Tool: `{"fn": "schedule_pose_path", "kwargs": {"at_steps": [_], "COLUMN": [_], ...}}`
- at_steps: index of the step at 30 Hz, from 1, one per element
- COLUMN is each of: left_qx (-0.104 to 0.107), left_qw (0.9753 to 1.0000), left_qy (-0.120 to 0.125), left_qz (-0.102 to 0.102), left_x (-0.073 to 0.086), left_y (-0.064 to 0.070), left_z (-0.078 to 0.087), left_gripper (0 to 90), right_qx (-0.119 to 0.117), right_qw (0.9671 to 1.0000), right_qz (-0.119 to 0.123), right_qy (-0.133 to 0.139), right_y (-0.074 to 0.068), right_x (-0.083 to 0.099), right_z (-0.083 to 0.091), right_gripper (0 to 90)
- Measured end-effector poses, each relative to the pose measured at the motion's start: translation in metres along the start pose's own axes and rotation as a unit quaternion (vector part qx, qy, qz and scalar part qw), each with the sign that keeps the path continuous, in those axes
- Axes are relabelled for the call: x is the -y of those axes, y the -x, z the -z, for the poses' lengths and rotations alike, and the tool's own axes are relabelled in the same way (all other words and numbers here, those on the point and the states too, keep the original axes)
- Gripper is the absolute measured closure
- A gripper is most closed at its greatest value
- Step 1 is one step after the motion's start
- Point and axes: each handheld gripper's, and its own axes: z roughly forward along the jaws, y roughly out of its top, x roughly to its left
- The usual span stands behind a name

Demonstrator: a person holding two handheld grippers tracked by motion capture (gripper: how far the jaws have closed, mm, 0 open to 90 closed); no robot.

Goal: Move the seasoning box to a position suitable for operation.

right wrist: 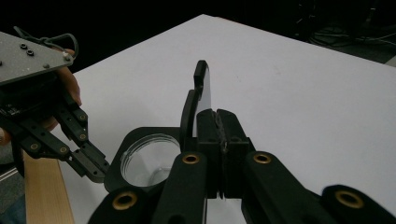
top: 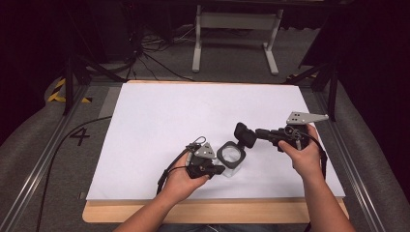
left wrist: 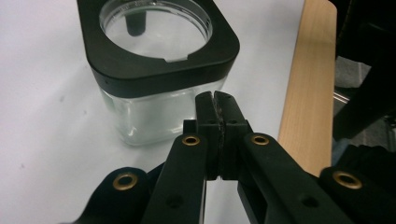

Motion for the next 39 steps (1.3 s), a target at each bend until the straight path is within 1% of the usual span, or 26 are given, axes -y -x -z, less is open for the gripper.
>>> {"fn": "schedule_pose_path", "kwargs": {"at_steps": [1, 3, 6, 8, 9, 11, 14, 15, 16, 18, 20, 21, 23, 24, 25, 26, 27, 29, 33, 35, 39], "left_qx": [0.0, 0.0, -0.003, -0.004, -0.003, -0.002, 0.0, 0.001, 0.004, 0.005, 0.005, 0.006, 0.007, 0.007, 0.012, 0.012, 0.012, 0.014, 0.015, 0.016, 0.017], "left_qw": [1.0, 1.0, 1.0, 0.9999, 0.9999, 0.9999, 0.9999, 0.9999, 0.9999, 0.9999, 1.0, 1.0, 0.9999, 0.9999, 0.9999, 0.9999, 0.9999, 0.9999, 0.9998, 0.9999, 0.9999], "left_qy": [0.0, 0.001, 0.006, 0.0, 0.003, 0.003, 0.003, 0.002, 0.005, 0.005, 0.005, 0.005, 0.005, 0.005, 0.001, -0.003, -0.003, -0.001, -0.002, -0.001, -0.001], "left_qz": [0.0, 0.0, 0.0, -0.011, -0.01, -0.014, -0.013, -0.01, -0.008, -0.007, -0.005, -0.006, -0.008, -0.008, -0.01, -0.009, -0.009, -0.009, -0.009, -0.003, -0.001], "left_x": [0.0, 0.0, 0.0, 0.0, 0.0, 0.0, 0.0, 0.0, 0.0, 0.0, 0.0, 0.0, 0.0, 0.0, 0.0, 0.0, 0.001, 0.001, 0.001, 0.001, 0.001], "left_y": [0.0, 0.001, 0.001, 0.001, 0.002, 0.002, 0.002, 0.002, 0.002, 0.001, 0.001, 0.001, 0.001, 0.001, 0.001, 0.001, 0.001, 0.001, 0.0, 0.0, -0.001], "left_z": [0.0, -0.002, -0.004, -0.004, -0.005, -0.005, -0.006, -0.005, -0.006, -0.006, -0.006, -0.006, -0.006, -0.006, -0.006, -0.006, -0.006, -0.007, -0.006, -0.005, -0.004], "left_gripper": [90.0, 90.0, 90.0, 90.0, 90.0, 89.9, 89.9, 89.9, 90.0, 89.9, 89.9, 90.0, 89.8, 89.6, 89.6, 88.5, 88.5, 88.3, 88.3, 87.9, 88.0], "right_qx": [-0.004, 0.0, 0.0, -0.001, 0.0, 0.001, 0.002, 0.001, 0.0, -0.013, -0.029, -0.037, -0.046, -0.046, -0.052, -0.066, -0.066, -0.077, -0.082, -0.085, -0.086], "right_qw": [1.0, 1.0, 1.0, 1.0, 1.0, 0.9999, 0.9999, 0.9998, 0.9999, 0.9998, 0.9993, 0.9988, 0.9978, 0.9978, 0.9971, 0.9956, 0.9956, 0.9936, 0.9905, 0.9894, 0.987], "right_qz": [0.0, 0.005, 0.006, 0.006, 0.008, 0.01, 0.014, 0.018, 0.017, 0.017, 0.022, 0.029, 0.036, 0.036, 0.041, 0.047, 0.047, 0.055, 0.063, 0.064, 0.062], "right_qy": [0.002, 0.003, 0.005, 0.006, 0.005, 0.005, 0.004, 0.003, 0.002, 0.0, -0.008, -0.018, -0.03, -0.03, -0.037, -0.047, -0.047, -0.063, -0.091, -0.1, -0.121], "right_y": [-0.001, -0.002, -0.003, -0.003, -0.004, -0.004, -0.007, -0.008, -0.009, -0.012, -0.016, -0.019, -0.024, -0.024, -0.027, -0.032, -0.032, -0.036, -0.042, -0.043, -0.044], "right_x": [0.0, -0.001, -0.001, -0.001, -0.002, -0.002, -0.002, -0.003, -0.003, -0.003, -0.004, -0.004, -0.004, -0.004, -0.004, -0.004, -0.004, -0.002, 0.001, 0.003, 0.007], "right_z": [0.0, 0.0, 0.0, 0.0, 0.0, 0.0, -0.001, -0.001, -0.001, -0.003, -0.006, -0.009, -0.013, -0.013, -0.015, -0.021, -0.021, -0.028, -0.039, -0.043, -0.05], "right_gripper": [90.0, 90.0, 90.0, 90.0, 90.0, 90.0, 90.0, 90.0, 90.0, 90.0, 90.0, 90.0, 90.0, 90.0, 90.0, 90.0, 90.0, 90.0, 90.0, 90.0, 90.0]}}
